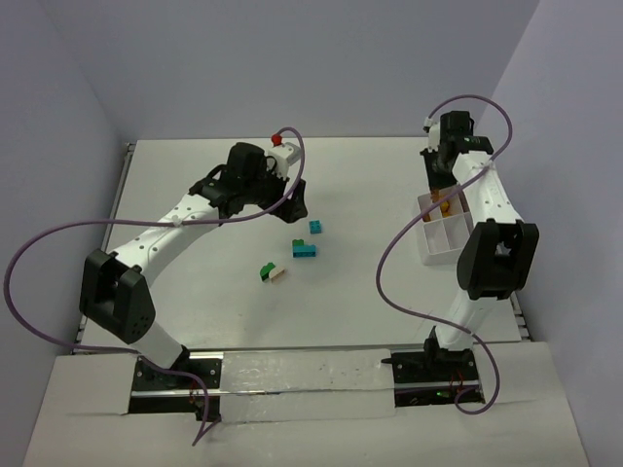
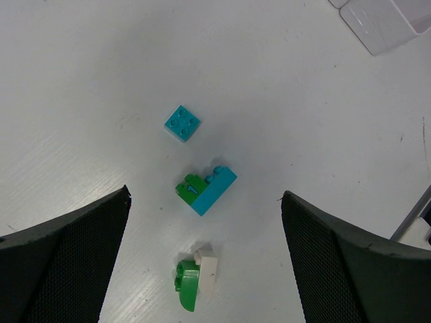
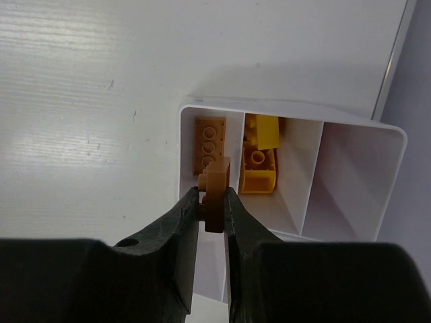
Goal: Sort the legos into containers by color
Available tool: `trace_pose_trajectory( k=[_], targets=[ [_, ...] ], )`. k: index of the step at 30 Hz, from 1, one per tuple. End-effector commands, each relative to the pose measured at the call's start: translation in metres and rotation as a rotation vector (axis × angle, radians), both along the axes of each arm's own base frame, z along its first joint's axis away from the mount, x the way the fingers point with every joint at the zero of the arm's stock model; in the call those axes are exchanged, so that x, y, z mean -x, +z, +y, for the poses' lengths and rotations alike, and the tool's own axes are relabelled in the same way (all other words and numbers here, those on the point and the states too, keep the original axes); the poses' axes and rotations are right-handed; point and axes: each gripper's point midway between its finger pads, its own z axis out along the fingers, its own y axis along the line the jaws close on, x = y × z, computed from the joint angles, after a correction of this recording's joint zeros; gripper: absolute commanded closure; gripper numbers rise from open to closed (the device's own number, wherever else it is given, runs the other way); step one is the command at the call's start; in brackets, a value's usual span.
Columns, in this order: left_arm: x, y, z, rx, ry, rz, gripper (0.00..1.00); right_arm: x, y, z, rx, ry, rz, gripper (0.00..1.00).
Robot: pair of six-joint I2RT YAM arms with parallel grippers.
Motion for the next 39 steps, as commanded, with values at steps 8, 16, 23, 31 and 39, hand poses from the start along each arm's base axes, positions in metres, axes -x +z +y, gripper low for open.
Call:
trace_pose_trajectory(
  k=[8,16,23,31,39],
  targets=[
    [-0.008,0.017,-0.002,0.022,0.02,-0.05,0.01,-0.008,-0.011,0.0,-0.021,0.003,0.036,0.97],
    [-0.007,0.016,-0.001,0.014,0.022,-0.047,0.01,-0.011,-0.019,0.005,-0.049,0.014,0.058,0.76],
    [-0.009,0.013,0.003,0.013,0.034,-0.04,0.01,-0.008,-0.012,0.013,-0.082,0.035,0.06,0.36],
    [-0.014,0.007,0.016,0.019,0.051,-0.018,0.01,0.0,0.034,0.046,-0.149,0.125,-0.033,0.22],
    [-0.012,0.0,0.03,0.031,0.072,0.012,0.01,0.017,0.036,0.105,-0.22,0.288,-0.043,0.07]
  ],
)
